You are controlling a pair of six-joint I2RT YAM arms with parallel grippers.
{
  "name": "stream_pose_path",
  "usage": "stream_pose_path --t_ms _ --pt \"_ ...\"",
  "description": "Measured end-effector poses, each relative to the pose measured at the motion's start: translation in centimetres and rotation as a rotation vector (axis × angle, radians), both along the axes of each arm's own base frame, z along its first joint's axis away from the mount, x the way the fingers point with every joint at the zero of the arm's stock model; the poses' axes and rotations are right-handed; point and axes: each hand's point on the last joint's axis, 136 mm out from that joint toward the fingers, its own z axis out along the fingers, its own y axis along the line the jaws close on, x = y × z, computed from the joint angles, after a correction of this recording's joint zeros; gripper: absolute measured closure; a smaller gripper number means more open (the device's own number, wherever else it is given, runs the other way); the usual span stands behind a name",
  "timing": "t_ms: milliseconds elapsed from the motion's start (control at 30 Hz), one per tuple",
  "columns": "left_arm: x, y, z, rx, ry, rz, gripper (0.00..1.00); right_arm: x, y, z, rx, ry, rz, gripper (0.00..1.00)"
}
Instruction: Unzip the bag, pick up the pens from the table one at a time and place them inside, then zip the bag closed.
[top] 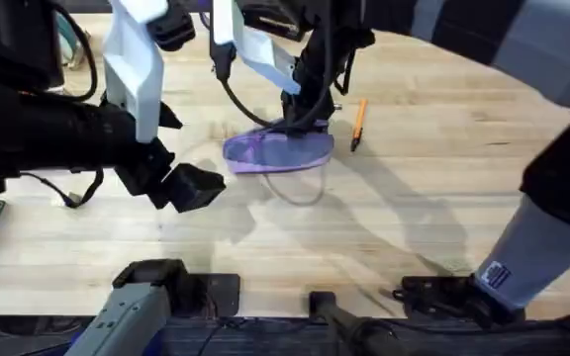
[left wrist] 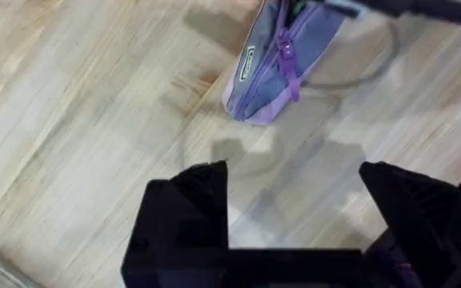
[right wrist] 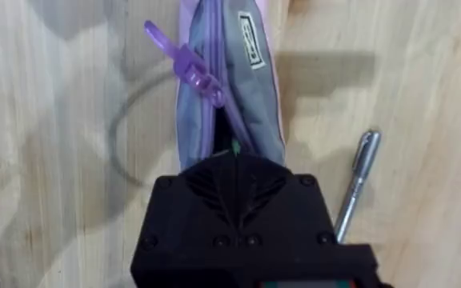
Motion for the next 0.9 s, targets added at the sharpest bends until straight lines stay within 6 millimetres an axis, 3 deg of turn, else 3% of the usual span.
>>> stream_pose_path --t_ms 367,767,900 --pt "0.0 0.0 0.0 0.0 0.0 0.0 0.007 -0.2 0.6 -3.4 -0.02 0.079 0.006 0.969" --pt "0.0 0.0 0.0 0.0 0.0 0.0 0.007 -0.3 0.6 -3.4 -0.018 0.082 0.007 0.964" --pt "0.0 0.0 0.0 0.0 0.0 0.0 0.007 -0.4 0.6 -3.4 -0.019 0.085 0.007 0.862"
